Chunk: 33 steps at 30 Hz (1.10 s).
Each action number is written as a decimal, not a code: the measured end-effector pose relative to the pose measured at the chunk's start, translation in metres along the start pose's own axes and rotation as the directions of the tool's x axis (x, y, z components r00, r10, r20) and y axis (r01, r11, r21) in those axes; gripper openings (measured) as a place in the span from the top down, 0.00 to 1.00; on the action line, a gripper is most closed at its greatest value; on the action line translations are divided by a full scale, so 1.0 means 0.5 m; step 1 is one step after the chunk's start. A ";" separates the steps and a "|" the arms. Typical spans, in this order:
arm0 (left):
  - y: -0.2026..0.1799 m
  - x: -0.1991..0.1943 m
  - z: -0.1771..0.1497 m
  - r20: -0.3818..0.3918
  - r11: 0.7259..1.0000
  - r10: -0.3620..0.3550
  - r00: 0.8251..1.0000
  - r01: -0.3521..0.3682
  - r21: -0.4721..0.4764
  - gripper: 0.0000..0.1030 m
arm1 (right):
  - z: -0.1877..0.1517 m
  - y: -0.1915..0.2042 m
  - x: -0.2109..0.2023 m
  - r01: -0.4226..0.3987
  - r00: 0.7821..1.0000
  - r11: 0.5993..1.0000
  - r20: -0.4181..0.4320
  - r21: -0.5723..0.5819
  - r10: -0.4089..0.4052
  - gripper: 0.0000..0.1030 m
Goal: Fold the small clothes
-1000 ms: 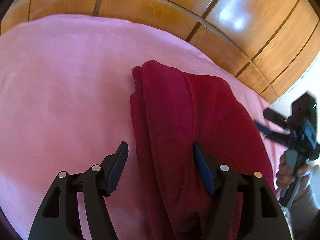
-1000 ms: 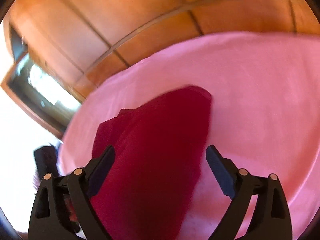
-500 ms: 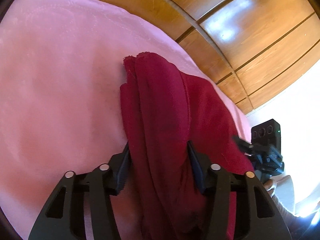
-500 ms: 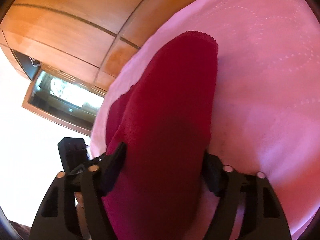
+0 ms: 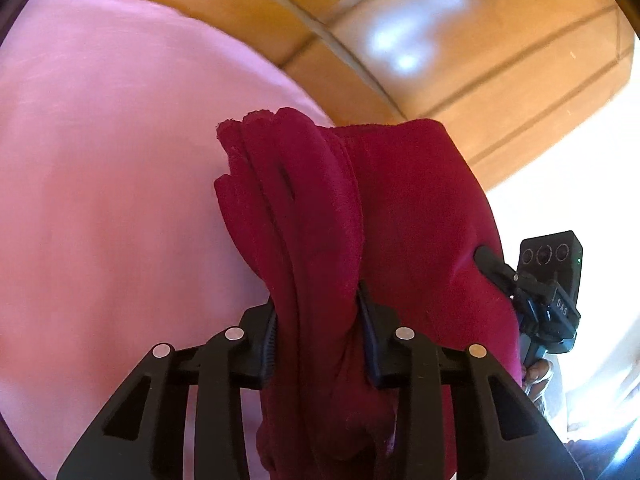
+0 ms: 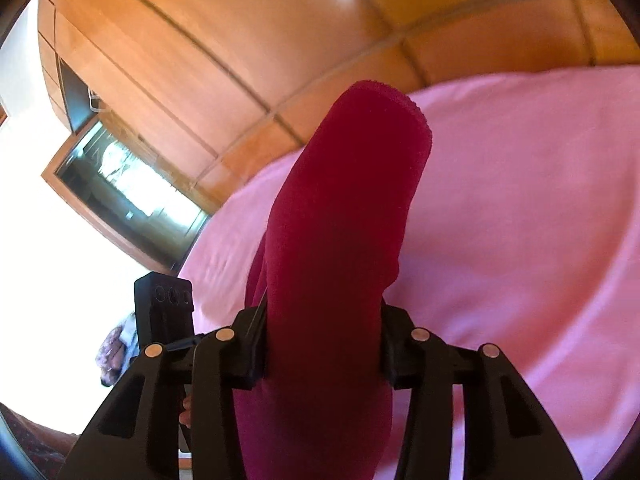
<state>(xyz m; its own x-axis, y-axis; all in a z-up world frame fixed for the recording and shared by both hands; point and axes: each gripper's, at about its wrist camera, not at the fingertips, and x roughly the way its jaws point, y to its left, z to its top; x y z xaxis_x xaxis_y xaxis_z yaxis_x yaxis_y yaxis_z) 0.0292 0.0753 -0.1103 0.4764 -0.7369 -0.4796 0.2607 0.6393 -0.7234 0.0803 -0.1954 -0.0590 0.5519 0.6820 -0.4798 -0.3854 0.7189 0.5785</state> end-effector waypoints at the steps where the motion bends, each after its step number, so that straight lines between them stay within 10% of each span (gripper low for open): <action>1: -0.027 0.028 0.009 -0.015 1.000 -0.024 1.000 0.024 0.017 0.68 | 0.005 -0.015 -0.040 0.024 0.999 1.000 0.029 0.002 -0.024 0.59; 9: -0.260 0.290 0.082 -0.158 0.974 -0.047 0.986 0.081 0.213 0.68 | 0.038 -0.168 -0.239 0.236 0.952 0.968 0.182 0.081 -0.247 0.58; 16: -0.348 0.533 0.027 -0.301 0.898 0.195 0.933 -0.047 0.437 0.66 | -0.016 -0.374 -0.242 0.449 0.876 0.854 0.056 0.263 -0.479 0.48; 22: -0.347 0.508 0.018 -0.250 0.898 0.208 0.946 -0.083 0.433 0.61 | -0.059 -0.392 -0.247 0.447 0.858 0.827 0.098 0.341 -0.504 0.27; 28: -0.388 0.442 -0.003 -0.128 0.851 0.278 0.952 -0.182 0.493 0.61 | -0.061 -0.257 -0.277 0.593 0.765 0.779 0.159 0.204 -0.624 0.34; 33: -0.414 0.383 -0.024 -0.062 0.865 0.252 0.966 -0.196 0.461 0.48 | -0.120 -0.204 -0.319 0.633 0.745 0.766 0.179 0.113 -0.643 0.45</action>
<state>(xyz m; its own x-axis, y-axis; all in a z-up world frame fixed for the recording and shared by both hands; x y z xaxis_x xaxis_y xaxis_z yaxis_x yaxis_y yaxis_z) 0.0562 -0.2006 -0.0583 0.4734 -0.5641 -0.6765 0.5196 0.7990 -0.3027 -0.0127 -0.3694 -0.0811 0.7913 0.0219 -0.6110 0.1378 0.9673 0.2131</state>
